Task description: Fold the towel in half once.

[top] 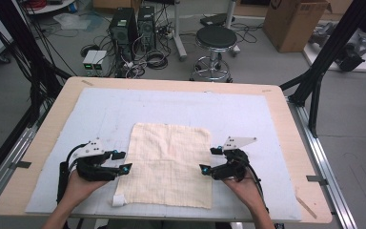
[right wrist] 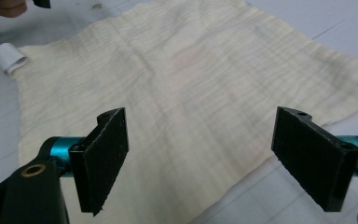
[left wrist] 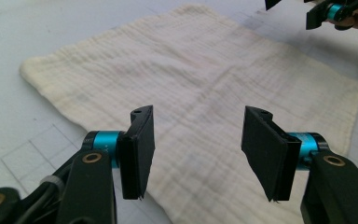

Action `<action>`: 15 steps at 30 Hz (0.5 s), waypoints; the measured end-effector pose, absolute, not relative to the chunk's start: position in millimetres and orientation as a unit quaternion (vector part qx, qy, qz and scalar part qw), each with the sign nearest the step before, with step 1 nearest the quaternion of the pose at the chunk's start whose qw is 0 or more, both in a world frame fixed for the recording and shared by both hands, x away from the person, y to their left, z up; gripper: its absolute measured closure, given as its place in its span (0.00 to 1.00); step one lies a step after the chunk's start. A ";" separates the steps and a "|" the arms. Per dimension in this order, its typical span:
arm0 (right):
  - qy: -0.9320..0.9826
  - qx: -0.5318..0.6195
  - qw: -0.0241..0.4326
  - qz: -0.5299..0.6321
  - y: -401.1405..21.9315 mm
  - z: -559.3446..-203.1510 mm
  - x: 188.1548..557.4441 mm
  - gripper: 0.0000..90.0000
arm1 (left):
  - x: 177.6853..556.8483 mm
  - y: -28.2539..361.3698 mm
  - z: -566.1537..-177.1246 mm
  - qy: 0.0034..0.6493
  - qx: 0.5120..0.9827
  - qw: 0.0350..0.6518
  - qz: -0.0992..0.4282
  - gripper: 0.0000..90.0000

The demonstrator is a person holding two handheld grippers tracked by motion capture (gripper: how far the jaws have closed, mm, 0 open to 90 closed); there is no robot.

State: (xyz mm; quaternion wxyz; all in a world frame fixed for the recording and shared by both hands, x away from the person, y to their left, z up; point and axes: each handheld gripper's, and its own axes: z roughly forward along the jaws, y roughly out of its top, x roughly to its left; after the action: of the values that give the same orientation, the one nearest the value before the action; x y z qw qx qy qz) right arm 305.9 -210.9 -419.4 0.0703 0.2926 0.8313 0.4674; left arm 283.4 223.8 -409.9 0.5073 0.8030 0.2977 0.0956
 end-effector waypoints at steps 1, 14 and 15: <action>0.830 0.293 0.074 0.468 -210.4 -418.0 308.4 0.21 | 286.4 223.4 -408.1 0.298 0.802 0.508 0.099 0.50; 0.818 0.304 0.086 0.481 -214.9 -406.4 341.9 0.27 | 331.7 211.1 -390.8 0.306 0.791 0.520 0.104 0.56; 0.817 0.309 0.085 0.480 -215.5 -405.5 344.0 0.27 | 337.1 210.1 -388.9 0.304 0.793 0.517 0.104 0.56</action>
State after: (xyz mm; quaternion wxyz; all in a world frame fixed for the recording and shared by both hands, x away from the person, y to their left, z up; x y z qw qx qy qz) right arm 344.0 -215.5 -405.5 0.0852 0.3085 0.8167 0.4801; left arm 337.1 210.1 -388.9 0.5171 0.7932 0.3043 0.1039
